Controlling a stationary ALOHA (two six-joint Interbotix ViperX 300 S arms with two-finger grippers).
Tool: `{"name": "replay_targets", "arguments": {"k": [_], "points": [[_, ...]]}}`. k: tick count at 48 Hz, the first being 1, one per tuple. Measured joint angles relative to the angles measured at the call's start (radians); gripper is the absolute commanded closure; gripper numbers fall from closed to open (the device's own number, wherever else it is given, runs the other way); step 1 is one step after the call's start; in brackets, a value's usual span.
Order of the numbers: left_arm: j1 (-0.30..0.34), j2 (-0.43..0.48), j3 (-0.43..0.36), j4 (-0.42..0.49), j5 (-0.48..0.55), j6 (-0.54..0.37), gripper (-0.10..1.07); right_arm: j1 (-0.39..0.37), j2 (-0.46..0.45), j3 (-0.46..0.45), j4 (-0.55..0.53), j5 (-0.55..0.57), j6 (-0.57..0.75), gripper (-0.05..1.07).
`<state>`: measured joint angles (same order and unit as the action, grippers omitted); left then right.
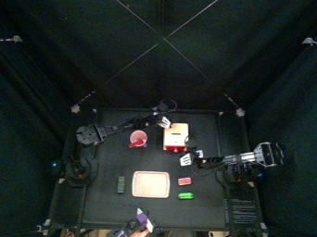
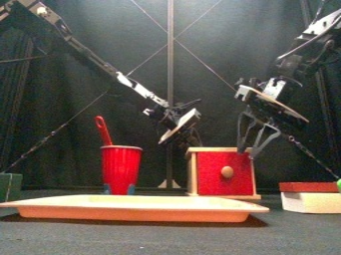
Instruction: Grab drawer
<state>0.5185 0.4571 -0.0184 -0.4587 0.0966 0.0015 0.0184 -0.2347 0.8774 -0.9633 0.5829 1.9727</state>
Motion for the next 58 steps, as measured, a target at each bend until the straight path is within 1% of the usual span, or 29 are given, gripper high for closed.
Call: {"name": "replay_targets", "arguments": {"k": [11,23,35,42,47,53,58], "points": [[0.002,0.006,0.0,0.003,0.011,0.006,0.5,-0.003,0.041,-0.023,0.0,-0.003,-0.005,0.27],[0.002,0.011,-0.002,0.051,0.014,0.005,0.5,-0.003,0.094,-0.069,-0.002,0.0,-0.009,0.26],[0.0,0.021,0.0,0.058,0.014,0.005,0.5,-0.017,0.135,-0.104,0.012,0.005,-0.009,0.26],[0.0,0.021,0.0,0.06,0.015,0.006,0.5,-0.025,0.155,-0.127,0.015,0.025,-0.006,0.26],[0.002,0.021,0.0,0.067,0.009,0.008,0.5,-0.026,0.178,-0.14,0.043,0.057,-0.008,0.26],[0.0,-0.002,0.012,0.092,-0.006,0.006,0.51,-0.026,0.193,-0.149,0.074,0.086,-0.005,0.26],[-0.015,-0.023,0.023,0.11,-0.009,0.009,0.53,-0.026,0.202,-0.156,0.081,0.1,-0.002,0.26]]}}
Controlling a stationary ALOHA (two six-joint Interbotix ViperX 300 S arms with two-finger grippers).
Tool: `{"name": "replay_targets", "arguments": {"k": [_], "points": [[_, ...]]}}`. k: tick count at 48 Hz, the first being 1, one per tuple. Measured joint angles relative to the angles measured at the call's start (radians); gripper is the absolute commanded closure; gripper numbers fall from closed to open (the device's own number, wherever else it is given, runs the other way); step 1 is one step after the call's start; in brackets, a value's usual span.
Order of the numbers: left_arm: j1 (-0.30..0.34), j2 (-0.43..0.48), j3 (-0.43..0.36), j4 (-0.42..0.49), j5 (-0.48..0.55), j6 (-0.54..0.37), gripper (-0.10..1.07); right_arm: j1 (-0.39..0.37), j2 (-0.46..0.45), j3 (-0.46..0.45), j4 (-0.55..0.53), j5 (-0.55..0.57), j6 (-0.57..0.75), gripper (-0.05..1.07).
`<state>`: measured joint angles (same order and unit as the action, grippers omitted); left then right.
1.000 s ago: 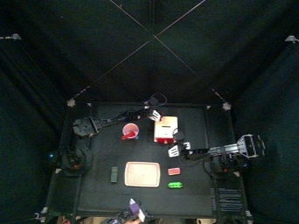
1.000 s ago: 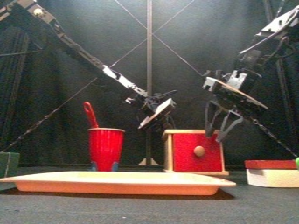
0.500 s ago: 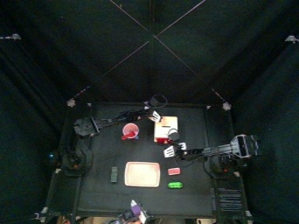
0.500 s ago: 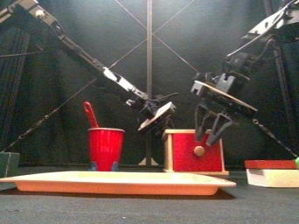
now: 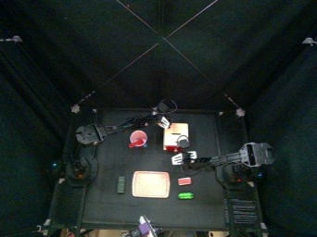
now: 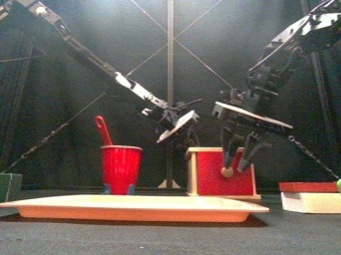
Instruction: Grab drawer
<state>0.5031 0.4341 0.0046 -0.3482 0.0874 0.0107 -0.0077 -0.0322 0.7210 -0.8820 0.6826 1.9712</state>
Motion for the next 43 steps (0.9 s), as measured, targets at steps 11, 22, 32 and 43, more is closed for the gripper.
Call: {"name": "replay_targets", "arguments": {"k": [11,22,32,43], "points": [[-0.055,-0.032,0.044,0.114,-0.017,0.0,0.59,0.002,0.006,-0.014,-0.005,0.006,0.0,0.26],[-0.098,-0.044,0.104,0.176,-0.04,0.002,0.6,0.003,0.006,-0.018,-0.015,0.008,-0.015,0.27],[-0.097,-0.048,0.147,0.179,-0.089,-0.002,0.6,0.002,0.006,-0.051,-0.015,0.017,-0.015,0.27],[-0.094,-0.058,0.199,0.187,-0.173,0.0,0.6,0.0,0.02,-0.101,0.023,0.106,-0.006,0.27]]}}
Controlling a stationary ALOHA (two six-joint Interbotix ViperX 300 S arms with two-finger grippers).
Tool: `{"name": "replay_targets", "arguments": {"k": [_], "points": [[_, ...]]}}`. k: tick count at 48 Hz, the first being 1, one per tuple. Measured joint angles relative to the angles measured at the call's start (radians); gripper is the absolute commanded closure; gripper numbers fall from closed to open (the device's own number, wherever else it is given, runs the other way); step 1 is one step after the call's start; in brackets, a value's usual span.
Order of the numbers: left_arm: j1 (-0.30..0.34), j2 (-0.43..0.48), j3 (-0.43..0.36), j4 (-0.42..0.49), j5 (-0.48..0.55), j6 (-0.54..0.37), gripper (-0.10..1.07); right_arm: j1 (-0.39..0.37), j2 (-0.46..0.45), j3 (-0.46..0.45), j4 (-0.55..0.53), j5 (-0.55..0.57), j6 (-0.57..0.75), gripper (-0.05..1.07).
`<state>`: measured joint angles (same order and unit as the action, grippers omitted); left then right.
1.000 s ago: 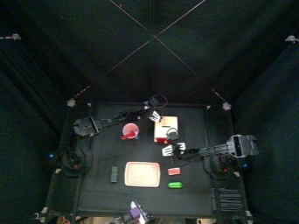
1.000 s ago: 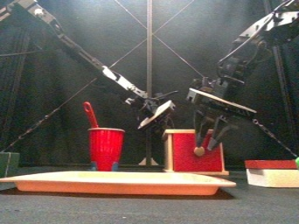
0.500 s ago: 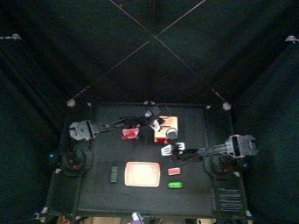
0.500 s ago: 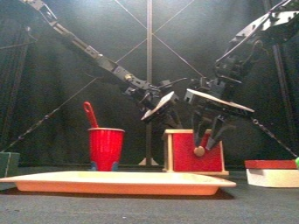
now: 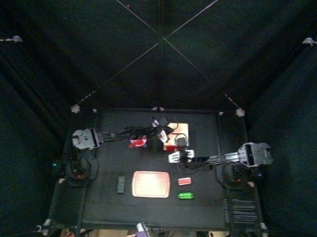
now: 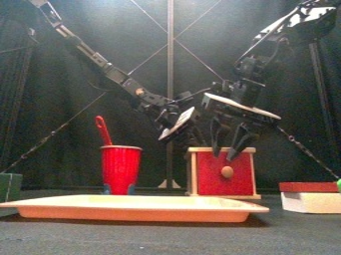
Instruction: Grab drawer
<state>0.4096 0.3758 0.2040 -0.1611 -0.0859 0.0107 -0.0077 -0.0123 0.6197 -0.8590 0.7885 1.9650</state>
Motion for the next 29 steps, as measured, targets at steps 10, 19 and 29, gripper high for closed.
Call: {"name": "replay_targets", "arguments": {"k": [10,19,29], "points": [[-0.002,-0.002,0.048,0.006,-0.101,-0.002,0.6,-0.005,0.038,-0.023,0.086,0.02,-0.003,0.27],[0.0,-0.005,0.063,0.025,-0.13,0.0,0.6,-0.009,0.074,-0.038,0.092,0.055,0.006,0.27],[0.0,-0.025,0.072,0.028,-0.089,-0.002,0.6,-0.014,0.077,-0.052,0.091,0.1,0.006,0.27]]}}
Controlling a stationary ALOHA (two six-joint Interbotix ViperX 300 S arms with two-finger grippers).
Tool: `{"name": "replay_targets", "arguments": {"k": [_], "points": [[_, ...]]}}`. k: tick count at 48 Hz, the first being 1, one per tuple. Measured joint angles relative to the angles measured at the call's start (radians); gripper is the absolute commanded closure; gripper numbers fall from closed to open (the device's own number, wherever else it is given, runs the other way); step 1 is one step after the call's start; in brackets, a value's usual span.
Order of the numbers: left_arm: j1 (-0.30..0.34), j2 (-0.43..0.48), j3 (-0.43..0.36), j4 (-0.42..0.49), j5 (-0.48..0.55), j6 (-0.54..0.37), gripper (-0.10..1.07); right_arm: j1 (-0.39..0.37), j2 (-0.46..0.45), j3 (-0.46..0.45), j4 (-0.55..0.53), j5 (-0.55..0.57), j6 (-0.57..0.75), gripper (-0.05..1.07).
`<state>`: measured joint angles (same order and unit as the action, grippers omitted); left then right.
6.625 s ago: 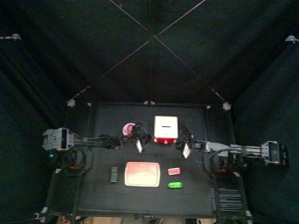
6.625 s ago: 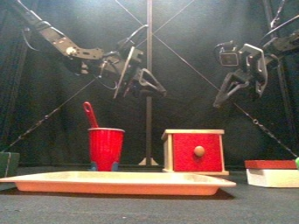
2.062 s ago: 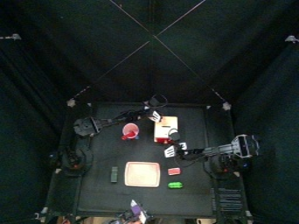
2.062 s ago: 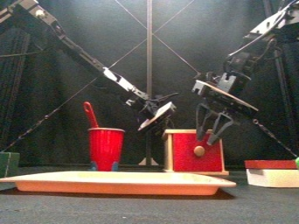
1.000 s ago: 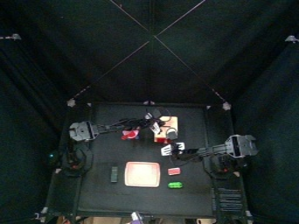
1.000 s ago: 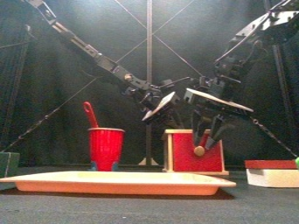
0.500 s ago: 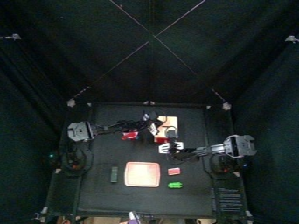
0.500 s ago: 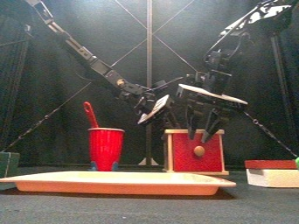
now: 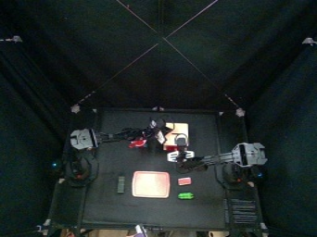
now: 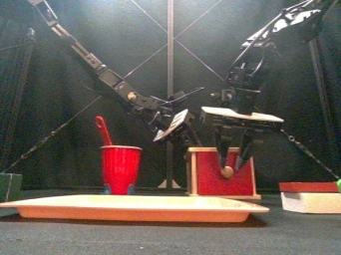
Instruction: Grab drawer
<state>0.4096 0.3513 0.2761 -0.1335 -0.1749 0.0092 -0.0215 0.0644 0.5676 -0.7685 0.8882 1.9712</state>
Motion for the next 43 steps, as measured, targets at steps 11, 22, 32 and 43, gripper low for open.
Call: {"name": "replay_targets", "arguments": {"k": [11,22,32,43], "points": [[0.0,0.003,0.006,0.002,-0.012,0.0,0.6,-0.015,0.005,-0.008,0.002,0.0,0.003,0.27],[-0.002,0.005,0.009,0.002,-0.015,0.0,0.6,-0.025,0.02,-0.032,0.0,-0.002,0.003,0.27],[-0.003,0.005,0.009,0.002,-0.015,0.0,0.6,-0.037,0.043,-0.034,0.006,-0.002,0.002,0.27],[-0.003,0.005,0.009,0.002,-0.015,0.002,0.6,-0.044,0.06,-0.034,0.008,-0.003,0.003,0.28]]}}
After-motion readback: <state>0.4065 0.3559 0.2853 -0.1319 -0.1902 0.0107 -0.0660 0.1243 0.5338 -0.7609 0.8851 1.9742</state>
